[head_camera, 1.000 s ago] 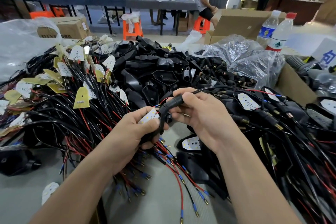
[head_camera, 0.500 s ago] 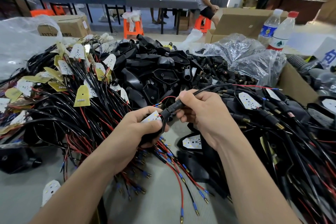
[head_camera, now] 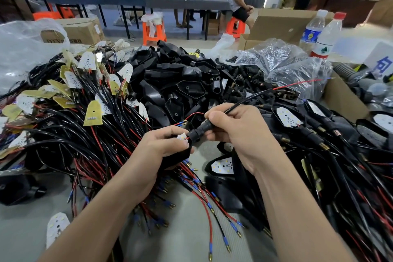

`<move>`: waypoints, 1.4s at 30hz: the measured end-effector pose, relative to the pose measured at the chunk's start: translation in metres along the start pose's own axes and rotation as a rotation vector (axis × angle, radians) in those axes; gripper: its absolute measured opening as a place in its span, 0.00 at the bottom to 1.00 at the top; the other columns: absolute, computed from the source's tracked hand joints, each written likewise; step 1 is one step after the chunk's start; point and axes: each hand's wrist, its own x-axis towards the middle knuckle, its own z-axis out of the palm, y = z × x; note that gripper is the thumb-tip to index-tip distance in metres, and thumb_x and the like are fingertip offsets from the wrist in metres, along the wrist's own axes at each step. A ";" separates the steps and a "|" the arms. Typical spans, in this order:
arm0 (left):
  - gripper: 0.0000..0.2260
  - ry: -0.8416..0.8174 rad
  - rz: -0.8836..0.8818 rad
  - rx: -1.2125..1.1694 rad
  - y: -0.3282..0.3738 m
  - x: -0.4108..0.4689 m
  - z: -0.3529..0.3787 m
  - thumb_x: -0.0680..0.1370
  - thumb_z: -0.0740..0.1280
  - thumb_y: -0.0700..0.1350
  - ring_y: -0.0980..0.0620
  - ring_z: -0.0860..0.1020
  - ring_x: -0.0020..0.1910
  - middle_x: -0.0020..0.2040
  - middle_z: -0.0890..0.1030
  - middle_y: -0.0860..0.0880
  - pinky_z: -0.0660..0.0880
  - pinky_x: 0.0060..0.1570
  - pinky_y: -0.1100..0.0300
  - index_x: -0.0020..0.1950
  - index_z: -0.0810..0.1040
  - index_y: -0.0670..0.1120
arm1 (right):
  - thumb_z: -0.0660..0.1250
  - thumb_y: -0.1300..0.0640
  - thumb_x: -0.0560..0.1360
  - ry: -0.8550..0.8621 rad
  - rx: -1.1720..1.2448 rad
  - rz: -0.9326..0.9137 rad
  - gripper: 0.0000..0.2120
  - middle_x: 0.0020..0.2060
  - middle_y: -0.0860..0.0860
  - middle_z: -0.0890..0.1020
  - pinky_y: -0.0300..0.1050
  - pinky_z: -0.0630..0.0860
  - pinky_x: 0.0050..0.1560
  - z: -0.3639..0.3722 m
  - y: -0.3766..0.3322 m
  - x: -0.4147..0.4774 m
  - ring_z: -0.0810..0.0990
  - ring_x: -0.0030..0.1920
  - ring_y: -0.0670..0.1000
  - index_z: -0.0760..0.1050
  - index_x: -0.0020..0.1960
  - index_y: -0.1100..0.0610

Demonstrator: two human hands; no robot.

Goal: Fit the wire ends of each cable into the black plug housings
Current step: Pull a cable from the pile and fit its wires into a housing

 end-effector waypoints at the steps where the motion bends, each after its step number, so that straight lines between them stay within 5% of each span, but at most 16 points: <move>1: 0.16 0.004 0.009 -0.013 0.000 0.000 0.000 0.68 0.70 0.46 0.49 0.83 0.40 0.46 0.86 0.41 0.75 0.35 0.67 0.53 0.85 0.43 | 0.66 0.69 0.80 0.017 0.002 -0.003 0.09 0.32 0.55 0.83 0.41 0.81 0.35 0.000 0.000 0.000 0.81 0.31 0.51 0.81 0.43 0.63; 6: 0.12 -0.013 0.059 0.012 0.002 -0.002 -0.001 0.74 0.68 0.50 0.51 0.86 0.48 0.50 0.88 0.45 0.77 0.50 0.60 0.54 0.88 0.54 | 0.64 0.67 0.81 0.038 0.034 0.035 0.08 0.32 0.55 0.83 0.39 0.80 0.34 0.000 0.001 0.000 0.81 0.31 0.50 0.80 0.45 0.64; 12: 0.13 -0.124 0.018 -0.138 0.006 -0.003 -0.001 0.76 0.70 0.43 0.47 0.85 0.48 0.55 0.87 0.41 0.82 0.48 0.60 0.58 0.86 0.51 | 0.66 0.64 0.81 0.116 0.138 0.084 0.09 0.30 0.55 0.82 0.39 0.77 0.31 0.007 0.000 -0.001 0.79 0.29 0.50 0.80 0.43 0.63; 17: 0.12 0.238 0.235 0.066 0.003 -0.001 0.000 0.79 0.70 0.33 0.50 0.84 0.45 0.48 0.87 0.48 0.79 0.51 0.55 0.46 0.78 0.52 | 0.66 0.62 0.83 0.221 0.217 0.086 0.07 0.33 0.56 0.84 0.39 0.78 0.30 0.009 -0.001 0.000 0.80 0.29 0.50 0.78 0.48 0.65; 23: 0.10 0.501 0.447 0.454 -0.002 -0.002 -0.002 0.72 0.79 0.44 0.66 0.83 0.49 0.51 0.84 0.66 0.74 0.44 0.77 0.39 0.81 0.56 | 0.65 0.63 0.83 0.233 0.315 0.097 0.08 0.33 0.56 0.84 0.39 0.80 0.32 0.011 -0.002 0.000 0.82 0.29 0.51 0.77 0.45 0.63; 25: 0.09 0.524 0.437 0.447 -0.004 0.001 -0.004 0.72 0.80 0.45 0.64 0.84 0.49 0.50 0.85 0.65 0.76 0.46 0.72 0.39 0.82 0.56 | 0.64 0.63 0.83 0.225 0.333 0.096 0.09 0.32 0.55 0.84 0.39 0.80 0.32 0.012 -0.002 0.001 0.82 0.29 0.50 0.77 0.45 0.63; 29: 0.09 0.404 0.271 0.208 -0.003 0.005 -0.006 0.76 0.77 0.41 0.51 0.86 0.49 0.51 0.87 0.55 0.83 0.52 0.47 0.37 0.84 0.52 | 0.63 0.63 0.83 0.223 0.383 0.088 0.09 0.32 0.55 0.84 0.40 0.81 0.33 0.013 -0.002 0.001 0.83 0.30 0.50 0.76 0.44 0.62; 34: 0.15 0.176 0.082 0.027 0.003 0.002 -0.001 0.81 0.70 0.42 0.55 0.83 0.40 0.38 0.81 0.56 0.83 0.41 0.57 0.34 0.80 0.51 | 0.63 0.64 0.84 0.242 0.432 0.081 0.06 0.33 0.55 0.84 0.41 0.82 0.34 0.015 -0.001 0.001 0.83 0.30 0.51 0.76 0.48 0.63; 39: 0.11 0.052 -0.039 -0.080 0.008 -0.002 0.002 0.85 0.63 0.44 0.45 0.84 0.51 0.53 0.85 0.39 0.85 0.49 0.45 0.51 0.81 0.39 | 0.62 0.65 0.84 0.244 0.450 0.068 0.07 0.33 0.55 0.83 0.41 0.82 0.35 0.017 -0.001 0.001 0.83 0.31 0.52 0.76 0.48 0.63; 42: 0.14 0.051 -0.089 -0.109 0.008 -0.004 0.003 0.86 0.62 0.45 0.44 0.84 0.54 0.57 0.86 0.39 0.85 0.44 0.47 0.58 0.83 0.38 | 0.61 0.65 0.84 0.232 0.466 0.065 0.08 0.33 0.56 0.83 0.42 0.82 0.35 0.018 -0.002 0.001 0.83 0.31 0.52 0.76 0.48 0.63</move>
